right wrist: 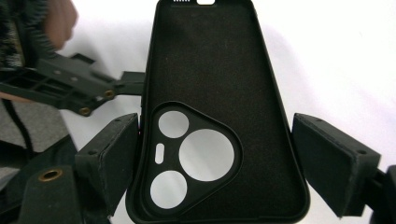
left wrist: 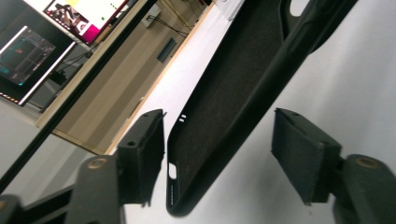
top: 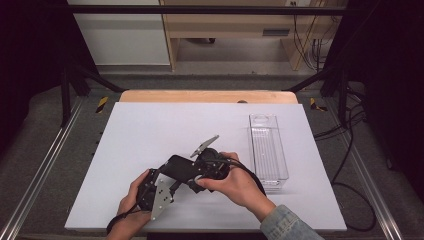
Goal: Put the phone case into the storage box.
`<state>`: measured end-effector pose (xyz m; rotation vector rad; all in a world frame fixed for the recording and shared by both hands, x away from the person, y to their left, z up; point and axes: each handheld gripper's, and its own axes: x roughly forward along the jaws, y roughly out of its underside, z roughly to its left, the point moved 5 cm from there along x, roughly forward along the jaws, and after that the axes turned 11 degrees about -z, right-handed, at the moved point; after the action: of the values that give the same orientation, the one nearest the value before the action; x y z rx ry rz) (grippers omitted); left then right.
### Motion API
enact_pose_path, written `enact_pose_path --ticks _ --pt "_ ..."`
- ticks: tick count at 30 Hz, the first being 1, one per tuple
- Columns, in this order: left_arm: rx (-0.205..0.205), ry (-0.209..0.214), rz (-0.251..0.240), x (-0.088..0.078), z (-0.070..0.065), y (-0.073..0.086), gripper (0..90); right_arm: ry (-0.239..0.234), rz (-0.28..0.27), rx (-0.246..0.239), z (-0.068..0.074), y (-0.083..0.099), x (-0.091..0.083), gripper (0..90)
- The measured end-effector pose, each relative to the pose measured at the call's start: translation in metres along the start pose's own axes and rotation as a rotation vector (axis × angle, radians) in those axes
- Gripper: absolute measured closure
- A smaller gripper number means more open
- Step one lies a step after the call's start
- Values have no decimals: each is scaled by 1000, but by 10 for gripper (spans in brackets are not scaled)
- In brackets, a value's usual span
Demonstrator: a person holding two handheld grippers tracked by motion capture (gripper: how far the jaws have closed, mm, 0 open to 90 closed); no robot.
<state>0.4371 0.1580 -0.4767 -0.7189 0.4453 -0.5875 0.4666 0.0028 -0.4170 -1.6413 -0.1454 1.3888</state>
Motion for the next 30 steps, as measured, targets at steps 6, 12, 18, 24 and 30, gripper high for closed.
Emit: enact_pose_path --ticks 6,12,18,24,30 --pt "42 -17 -30 -3 0 -5 490 -16 9 -18 6 -5 0 176" --pt "70 -14 -24 -5 0 -5 591 -28 6 -25 8 -9 -2 174" --pt "88 -6 -19 -4 -2 -6 676 -34 15 -21 9 -11 -2 171" --pt "102 -11 -10 -6 -1 -6 714 -41 13 -17 10 -14 -1 163" --pt "125 -16 -3 -9 0 -9 743 -51 -5 7 11 -16 -2 143"
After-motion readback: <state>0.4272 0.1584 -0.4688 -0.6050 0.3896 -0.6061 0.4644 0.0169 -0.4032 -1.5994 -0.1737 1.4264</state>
